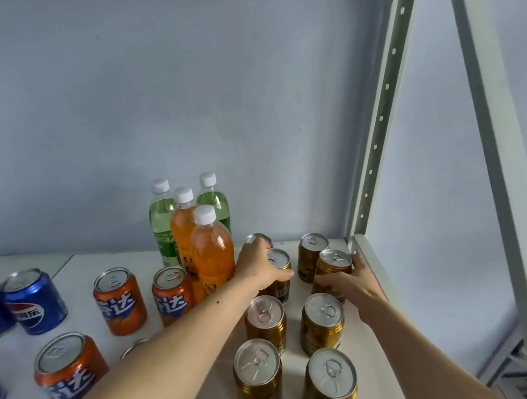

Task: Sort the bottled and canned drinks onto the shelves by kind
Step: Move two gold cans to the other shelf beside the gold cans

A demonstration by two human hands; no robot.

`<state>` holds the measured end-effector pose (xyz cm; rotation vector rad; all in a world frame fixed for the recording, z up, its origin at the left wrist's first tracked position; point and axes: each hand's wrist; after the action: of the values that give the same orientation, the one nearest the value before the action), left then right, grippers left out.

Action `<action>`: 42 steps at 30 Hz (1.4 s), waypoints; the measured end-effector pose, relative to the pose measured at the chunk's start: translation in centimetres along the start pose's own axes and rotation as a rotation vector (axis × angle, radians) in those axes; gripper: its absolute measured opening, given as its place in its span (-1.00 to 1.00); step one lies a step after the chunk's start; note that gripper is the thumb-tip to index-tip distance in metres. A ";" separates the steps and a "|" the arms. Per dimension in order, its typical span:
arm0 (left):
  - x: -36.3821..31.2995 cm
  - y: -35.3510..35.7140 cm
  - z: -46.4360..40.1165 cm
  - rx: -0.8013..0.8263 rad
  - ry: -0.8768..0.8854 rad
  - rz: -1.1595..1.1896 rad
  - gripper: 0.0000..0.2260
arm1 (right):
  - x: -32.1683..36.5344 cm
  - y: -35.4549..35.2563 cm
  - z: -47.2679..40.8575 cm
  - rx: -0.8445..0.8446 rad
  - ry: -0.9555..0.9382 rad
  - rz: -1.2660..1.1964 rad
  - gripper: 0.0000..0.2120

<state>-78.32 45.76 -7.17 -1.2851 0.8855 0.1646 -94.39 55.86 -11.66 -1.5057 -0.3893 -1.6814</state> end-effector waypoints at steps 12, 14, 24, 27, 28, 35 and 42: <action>0.0 0.1 -0.1 0.093 -0.073 -0.146 -0.29 | 0.0 0.1 0.2 0.019 0.050 0.033 -0.25; -0.2 0.2 0.0 0.100 -0.066 -0.156 -0.30 | 0.3 0.1 0.5 0.019 0.054 0.019 -0.24; -1.4 -2.2 1.4 0.001 0.099 -0.091 -0.38 | 2.7 -0.7 2.0 -0.052 -0.014 -0.067 -0.18; -2.0 -3.5 2.5 -0.041 0.162 -0.036 -0.43 | 4.4 -0.8 3.0 -0.124 -0.110 -0.005 -0.25; -2.2 -4.0 3.0 -0.059 0.186 -0.016 -0.45 | 5.1 -0.8 3.3 -0.151 -0.150 0.014 -0.28; -1.9 -8.3 7.3 -0.106 0.324 0.147 -0.58 | 9.4 -0.1 6.8 -0.192 -0.336 0.033 -0.42; 2.0 -14.5 11.1 -0.090 0.386 0.113 -0.65 | 12.0 4.0 12.0 -0.173 -0.375 0.014 -0.44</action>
<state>-63.42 50.12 2.69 -1.3752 1.2942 0.0444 -82.69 57.45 1.18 -1.9556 -0.4363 -1.4484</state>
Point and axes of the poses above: each hand's wrist, its own z-axis away from the middle knuckle, its own y-axis out of the palm, x = y × z, and after that the axes turned 2 degrees about y, right-handed
